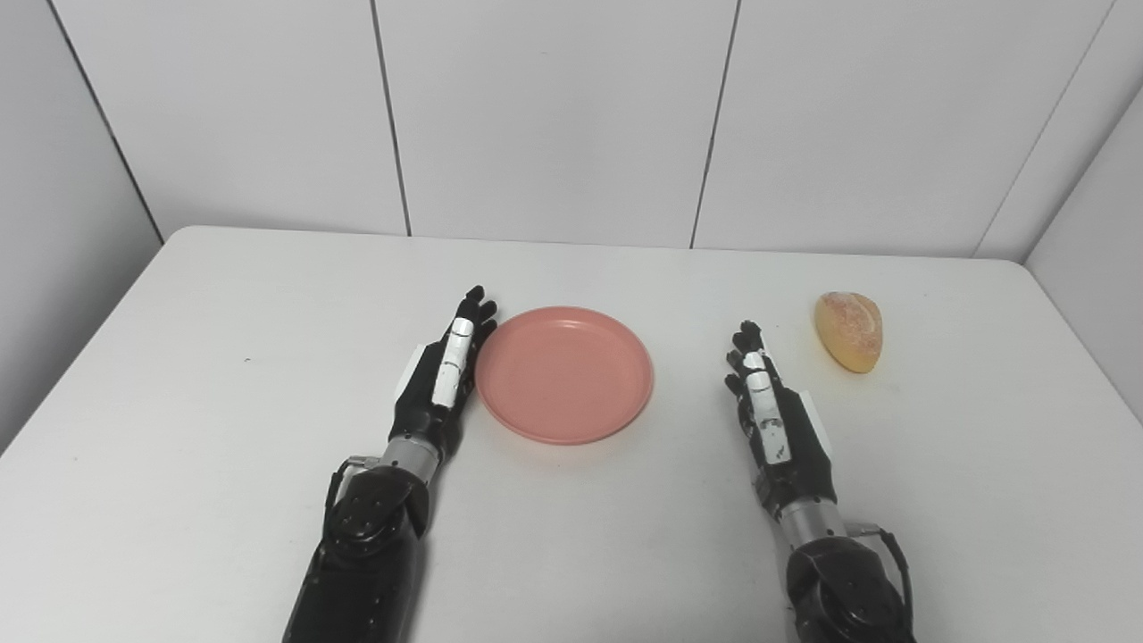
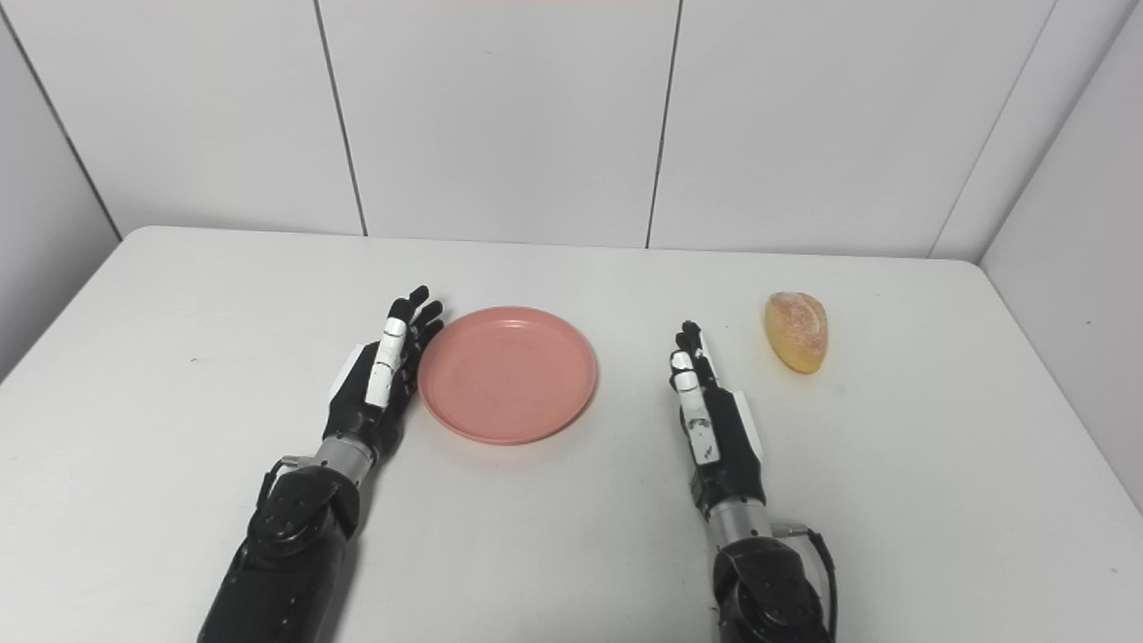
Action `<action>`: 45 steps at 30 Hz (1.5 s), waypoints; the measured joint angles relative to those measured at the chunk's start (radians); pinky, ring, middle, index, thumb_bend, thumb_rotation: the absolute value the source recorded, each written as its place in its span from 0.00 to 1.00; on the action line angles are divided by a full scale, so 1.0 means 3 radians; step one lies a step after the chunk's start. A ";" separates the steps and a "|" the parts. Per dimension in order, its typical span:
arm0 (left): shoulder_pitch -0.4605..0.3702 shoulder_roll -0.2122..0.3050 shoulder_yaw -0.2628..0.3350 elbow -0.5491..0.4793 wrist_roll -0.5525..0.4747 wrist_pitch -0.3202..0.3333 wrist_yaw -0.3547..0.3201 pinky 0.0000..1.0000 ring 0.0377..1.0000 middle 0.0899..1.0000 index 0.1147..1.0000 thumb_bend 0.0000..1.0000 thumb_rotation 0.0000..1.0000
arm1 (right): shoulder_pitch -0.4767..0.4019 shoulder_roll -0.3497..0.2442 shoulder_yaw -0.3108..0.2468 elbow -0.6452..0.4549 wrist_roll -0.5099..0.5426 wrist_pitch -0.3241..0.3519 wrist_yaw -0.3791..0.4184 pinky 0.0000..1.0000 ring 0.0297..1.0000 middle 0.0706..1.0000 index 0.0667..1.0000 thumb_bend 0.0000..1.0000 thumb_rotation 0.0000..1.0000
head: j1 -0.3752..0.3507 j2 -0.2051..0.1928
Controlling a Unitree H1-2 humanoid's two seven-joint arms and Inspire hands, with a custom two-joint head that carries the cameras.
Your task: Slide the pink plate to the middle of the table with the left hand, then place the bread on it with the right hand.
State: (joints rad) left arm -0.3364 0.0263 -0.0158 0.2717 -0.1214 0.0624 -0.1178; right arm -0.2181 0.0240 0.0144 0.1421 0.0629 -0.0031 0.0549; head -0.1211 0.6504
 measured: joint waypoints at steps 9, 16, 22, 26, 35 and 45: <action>0.0055 -0.0003 -0.0025 -0.0056 -0.0072 0.0001 -0.0103 0.99 0.99 0.99 0.99 0.73 1.00 | -0.0026 0.0032 0.0031 0.0059 -0.0062 -0.0038 -0.0040 1.00 1.00 1.00 1.00 0.73 0.92 | -0.0123 0.0020; 0.0063 0.0009 -0.0083 -0.0076 -0.0095 0.0021 -0.0139 1.00 1.00 1.00 1.00 0.73 1.00 | -0.0026 0.0059 0.0041 0.0058 -0.0072 -0.0038 -0.0042 1.00 1.00 1.00 1.00 0.72 0.91 | -0.0138 0.0015; 0.0126 -0.0014 -0.0133 -0.0183 -0.0111 0.0108 -0.0198 1.00 1.00 1.00 1.00 0.72 1.00 | -0.0027 0.0060 0.0046 0.0057 -0.0079 -0.0038 -0.0043 1.00 1.00 1.00 1.00 0.71 0.92 | -0.0128 0.0020; 0.0131 -0.0031 -0.0133 -0.0183 -0.0111 0.0107 -0.0197 1.00 1.00 1.00 1.00 0.72 1.00 | -0.0027 0.0060 0.0061 0.0054 -0.0122 -0.0038 -0.0045 1.00 1.00 1.00 1.00 0.71 0.92 | -0.0133 0.0026; 0.0129 -0.0089 -0.0109 -0.0147 -0.0095 0.0036 -0.0169 1.00 1.00 1.00 1.00 0.69 1.00 | -0.0028 0.0061 0.0073 0.0043 -0.0145 -0.0038 -0.0060 1.00 1.00 1.00 0.99 0.71 0.91 | -0.0169 0.0010; -0.0042 -0.0100 -0.0066 0.0218 0.0053 -0.0300 -0.0097 1.00 1.00 1.00 1.00 0.64 1.00 | -0.0092 -0.0001 0.0080 0.0052 -0.0286 -0.0227 -0.0109 1.00 1.00 1.00 1.00 0.66 0.94 | -0.0220 -0.0010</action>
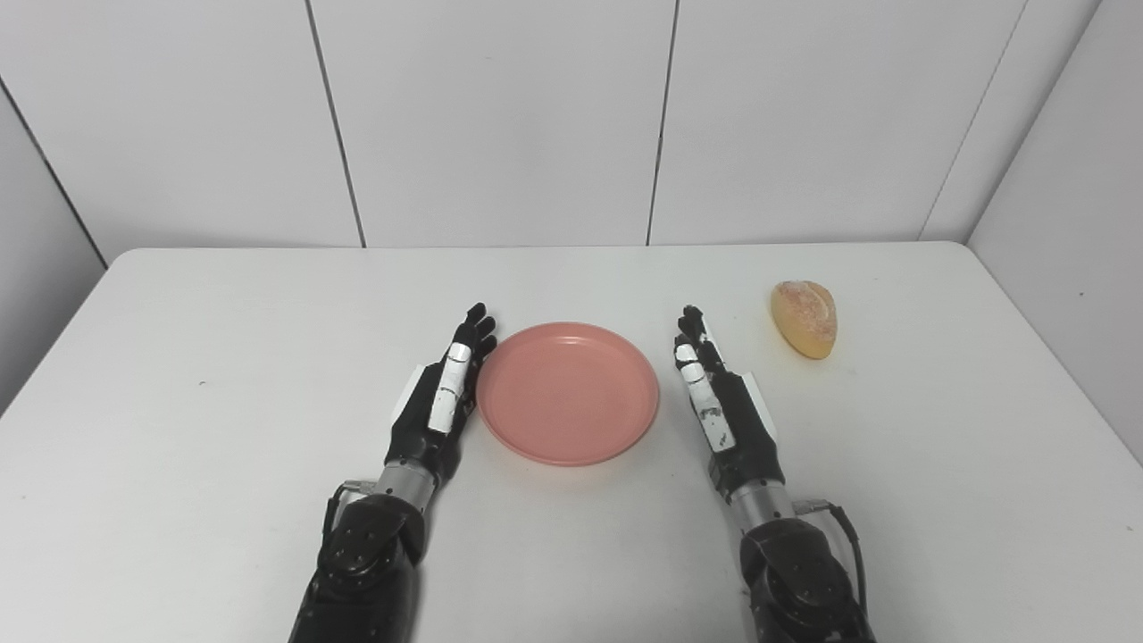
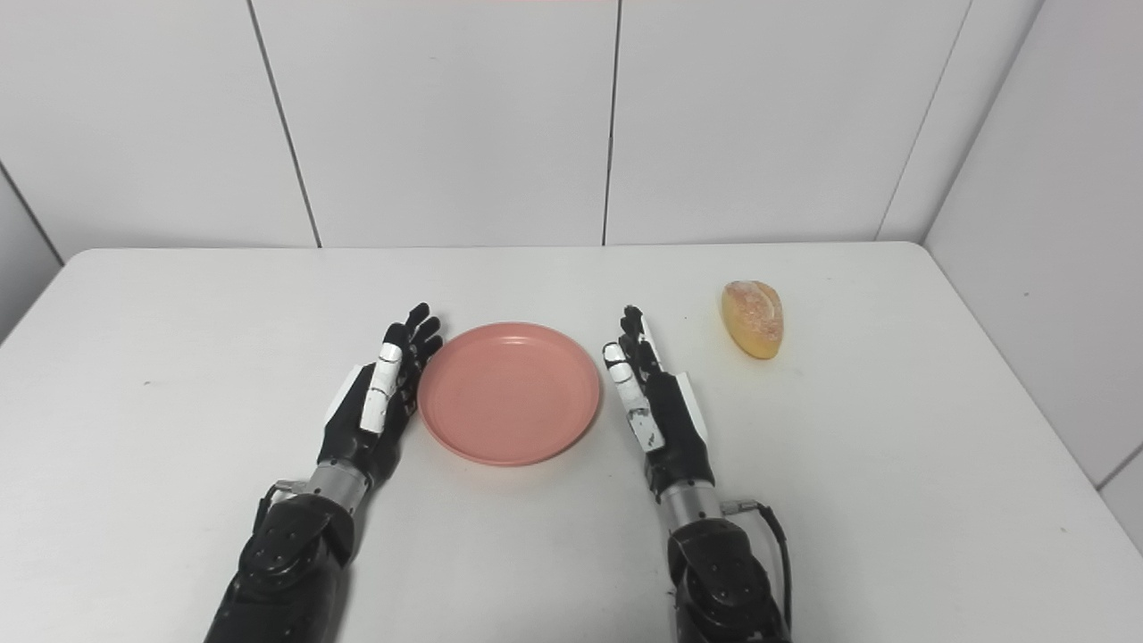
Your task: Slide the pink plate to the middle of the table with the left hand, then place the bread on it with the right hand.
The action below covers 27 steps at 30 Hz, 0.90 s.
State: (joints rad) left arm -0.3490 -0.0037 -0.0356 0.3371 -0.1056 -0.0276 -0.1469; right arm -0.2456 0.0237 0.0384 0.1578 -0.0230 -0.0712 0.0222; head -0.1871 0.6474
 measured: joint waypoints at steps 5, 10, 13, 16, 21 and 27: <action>-0.0074 -0.0003 0.0048 0.0149 -0.0014 -0.0108 -0.0002 1.00 1.00 1.00 1.00 0.62 1.00 | -0.0090 -0.0134 0.0015 -0.0012 -0.0430 -0.0015 -0.0179 0.94 0.97 0.97 0.96 0.76 0.96 | -0.0010 0.0000; -0.0136 -0.0003 0.0077 0.0244 -0.0015 -0.0160 -0.0002 1.00 1.00 1.00 1.00 0.63 1.00 | -0.0147 -0.0236 -0.0017 -0.0117 -0.0744 -0.0007 -0.0351 0.98 0.97 0.94 0.95 0.72 0.88 | -0.0041 -0.0015; -0.0185 -0.0009 0.0100 0.0328 -0.0016 -0.0199 -0.0001 1.00 1.00 1.00 1.00 0.62 1.00 | -0.0170 -0.0289 -0.0053 -0.0142 -0.0836 -0.0004 -0.0406 0.93 0.95 0.94 0.94 0.70 0.80 | -0.0067 -0.0026; -0.0220 -0.0012 0.0137 0.0379 -0.0024 -0.0224 -0.0001 1.00 1.00 1.00 1.00 0.63 1.00 | -0.0210 -0.0314 -0.0081 -0.0187 -0.0930 0.0060 -0.0448 0.87 0.91 0.91 0.91 0.70 0.60 | -0.0067 -0.0041; -0.0244 -0.0013 0.0158 0.0424 -0.0046 -0.0229 -0.0002 1.00 1.00 1.00 1.00 0.62 1.00 | -0.0318 -0.0339 -0.0153 -0.0205 -0.1054 0.0282 -0.0520 0.73 0.83 0.89 0.88 0.70 0.32 | -0.0082 -0.0067; -0.0256 -0.0010 0.0162 0.0445 -0.0046 -0.0236 -0.0006 1.00 1.00 1.00 1.00 0.62 1.00 | -0.0417 -0.0451 -0.0128 -0.0190 -0.1457 0.0640 -0.0616 0.72 0.81 0.84 0.86 0.74 0.33 | -0.0128 -0.0077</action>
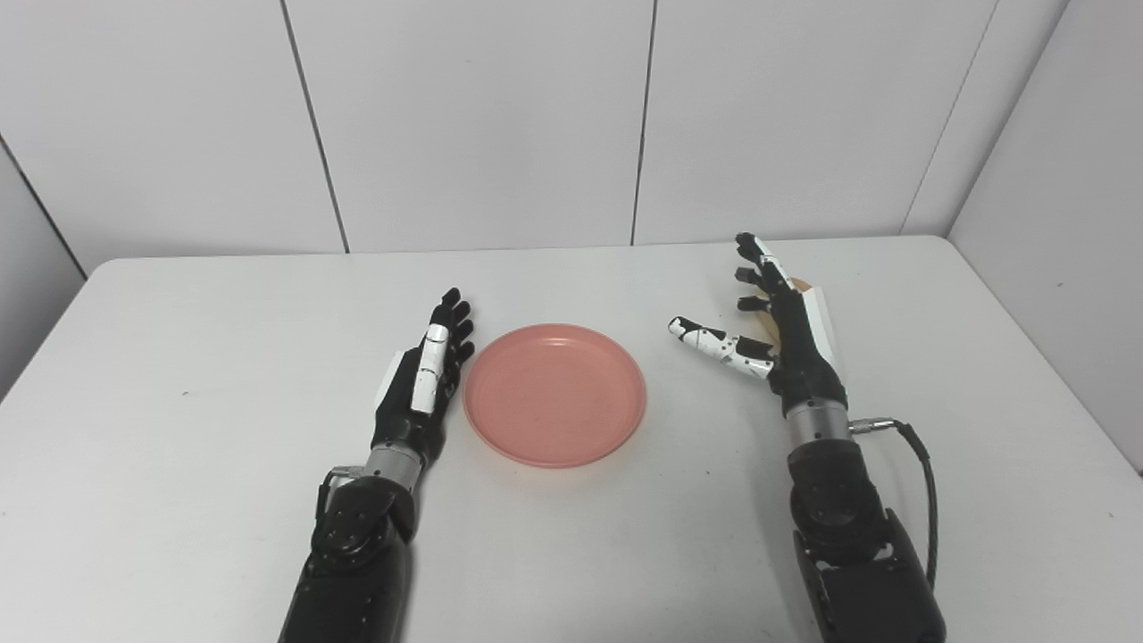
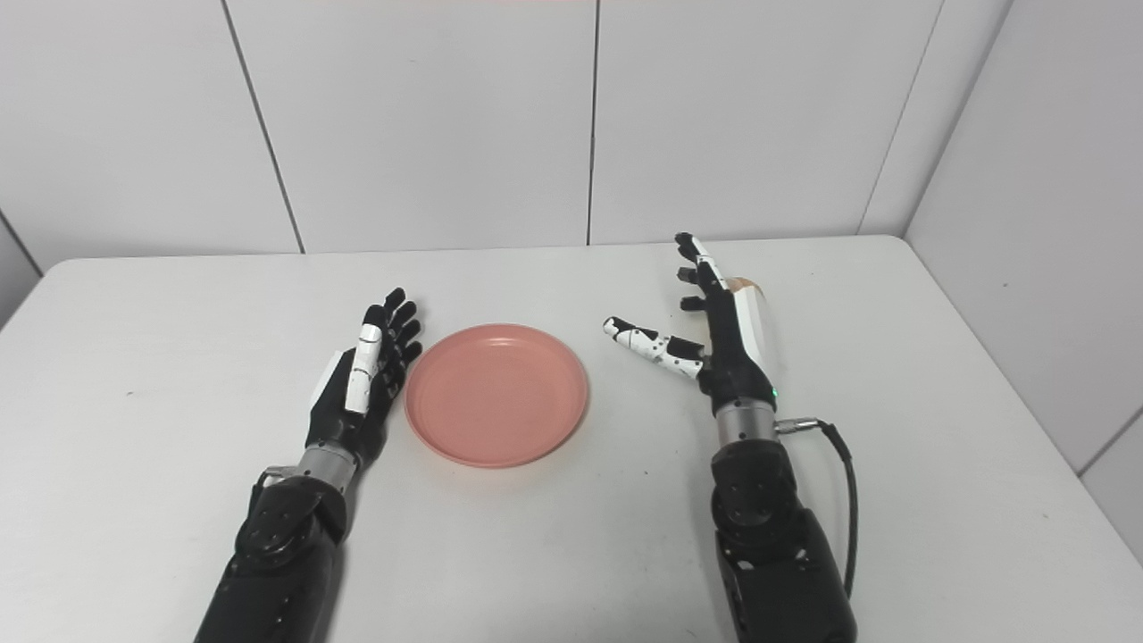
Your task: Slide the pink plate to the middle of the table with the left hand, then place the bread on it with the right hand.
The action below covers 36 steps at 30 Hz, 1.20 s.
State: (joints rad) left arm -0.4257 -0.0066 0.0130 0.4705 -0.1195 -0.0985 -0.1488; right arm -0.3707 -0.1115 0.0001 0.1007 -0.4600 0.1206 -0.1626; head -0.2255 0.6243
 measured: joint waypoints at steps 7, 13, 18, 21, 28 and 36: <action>-0.0010 0.0011 0.0013 0.0021 -0.0001 -0.0031 -0.0014 1.00 1.00 1.00 1.00 0.60 1.00 | -0.0230 -0.0218 0.0023 0.0236 -0.0335 0.0077 -0.0178 0.73 0.84 0.87 0.86 0.78 0.32 | -0.0031 -0.0020; -0.0003 0.0010 0.0013 -0.0002 -0.0004 -0.0035 -0.0039 1.00 1.00 1.00 1.00 0.60 1.00 | -0.0380 -0.0403 0.0109 0.0495 -0.0581 0.0168 -0.0260 0.71 0.83 0.87 0.86 0.78 0.35 | -0.0031 -0.0031; 0.0005 0.0010 0.0016 -0.0020 -0.0004 -0.0035 -0.0040 1.00 1.00 1.00 1.00 0.59 1.00 | -0.0467 -0.0528 0.0133 0.0687 -0.0644 0.0166 -0.0427 0.72 0.85 0.88 0.88 0.79 0.35 | -0.0041 -0.0031; 0.0008 0.0010 0.0015 -0.0025 -0.0002 -0.0035 -0.0040 1.00 1.00 1.00 1.00 0.59 1.00 | -0.0510 -0.0584 0.0183 0.0760 -0.0698 0.0165 -0.0487 0.75 0.84 0.86 0.87 0.79 0.34 | -0.0041 -0.0036; 0.0012 0.0008 0.0004 -0.0035 0.0033 -0.0035 -0.0036 1.00 1.00 1.00 1.00 0.58 1.00 | -0.0659 -0.0681 0.0305 0.1096 -0.0763 0.0166 -0.0536 0.75 0.85 0.87 0.87 0.79 0.35 | -0.0046 -0.0036; 0.0043 0.0009 0.0007 -0.0087 0.0030 -0.0034 -0.0038 1.00 1.00 1.00 1.00 0.61 1.00 | -0.0699 -0.0693 0.0365 0.1423 -0.0695 0.0166 -0.0511 0.71 0.81 0.85 0.85 0.81 0.32 | -0.0041 -0.0021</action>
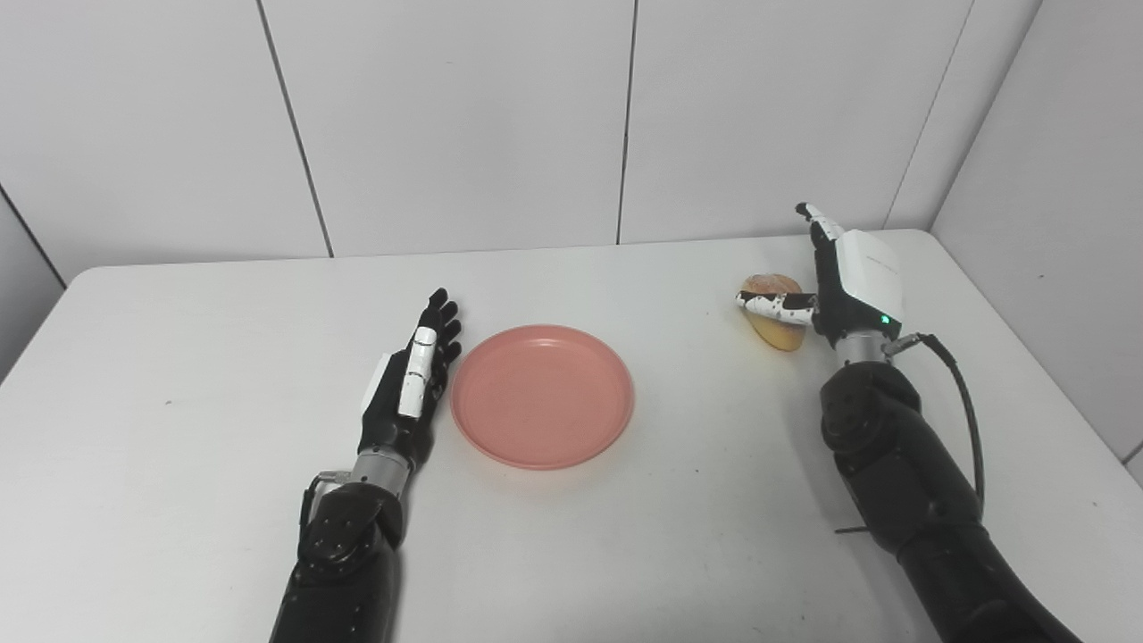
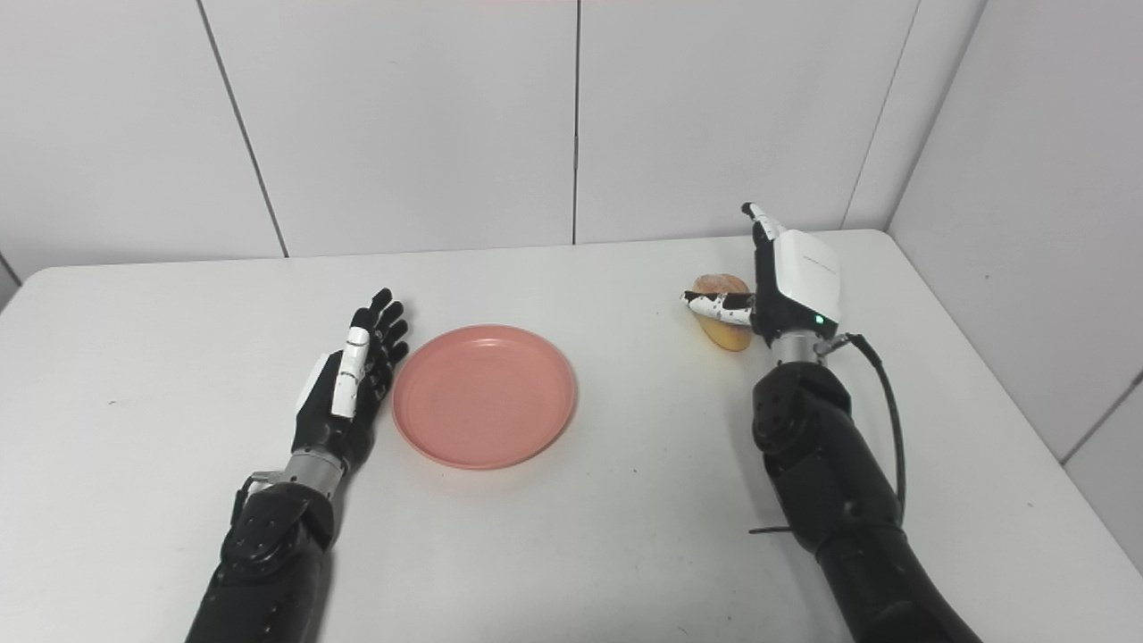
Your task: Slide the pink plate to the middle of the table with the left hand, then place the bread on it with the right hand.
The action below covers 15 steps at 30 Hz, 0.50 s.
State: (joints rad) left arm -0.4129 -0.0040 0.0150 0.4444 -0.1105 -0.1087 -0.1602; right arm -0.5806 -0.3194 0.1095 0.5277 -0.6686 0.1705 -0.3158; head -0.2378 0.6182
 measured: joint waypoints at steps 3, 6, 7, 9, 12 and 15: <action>0.0006 0.0000 -0.0003 -0.0007 0.0002 0.0000 0.0000 1.00 1.00 1.00 1.00 0.60 1.00 | -0.0020 -0.0001 0.0071 0.0102 -0.0007 0.0000 -0.0006 0.71 0.80 0.83 0.84 0.82 0.31 | 0.0000 0.0010; 0.0011 -0.0001 -0.0010 -0.0019 0.0005 0.0000 0.0000 1.00 1.00 1.00 1.00 0.60 1.00 | -0.0046 0.0003 0.0104 0.0166 0.0007 0.0000 -0.0006 0.70 0.80 0.83 0.84 0.82 0.31 | 0.0005 0.0015; 0.0017 -0.0001 -0.0013 -0.0030 0.0006 0.0001 0.0000 1.00 1.00 1.00 1.00 0.60 1.00 | -0.0054 0.0005 0.0104 0.0179 0.0020 0.0000 -0.0006 0.69 0.79 0.83 0.83 0.81 0.30 | 0.0005 0.0015; 0.0029 -0.0002 -0.0013 -0.0046 0.0006 0.0001 0.0000 1.00 1.00 1.00 1.00 0.61 1.00 | -0.0056 0.0009 0.0104 0.0189 0.0055 0.0000 -0.0005 0.65 0.76 0.81 0.82 0.80 0.28 | 0.0005 0.0021; 0.0031 -0.0005 -0.0014 -0.0048 0.0005 0.0006 0.0001 1.00 1.00 1.00 1.00 0.62 1.00 | -0.0056 0.0010 0.0124 0.0211 0.0078 0.0000 -0.0005 0.54 0.63 0.72 0.78 0.76 0.21 | 0.0020 0.0026; 0.0033 -0.0007 -0.0015 -0.0053 0.0006 0.0008 0.0001 1.00 1.00 1.00 1.00 0.61 1.00 | -0.0056 0.0011 0.0131 0.0222 0.0123 -0.0003 -0.0012 0.46 0.55 0.64 0.74 0.73 0.13 | 0.0026 0.0026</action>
State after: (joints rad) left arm -0.4031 -0.0063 0.0105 0.4285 -0.1087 -0.1063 -0.1599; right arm -0.5973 -0.3160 0.1487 0.5942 -0.6316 0.1697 -0.3194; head -0.2301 0.6259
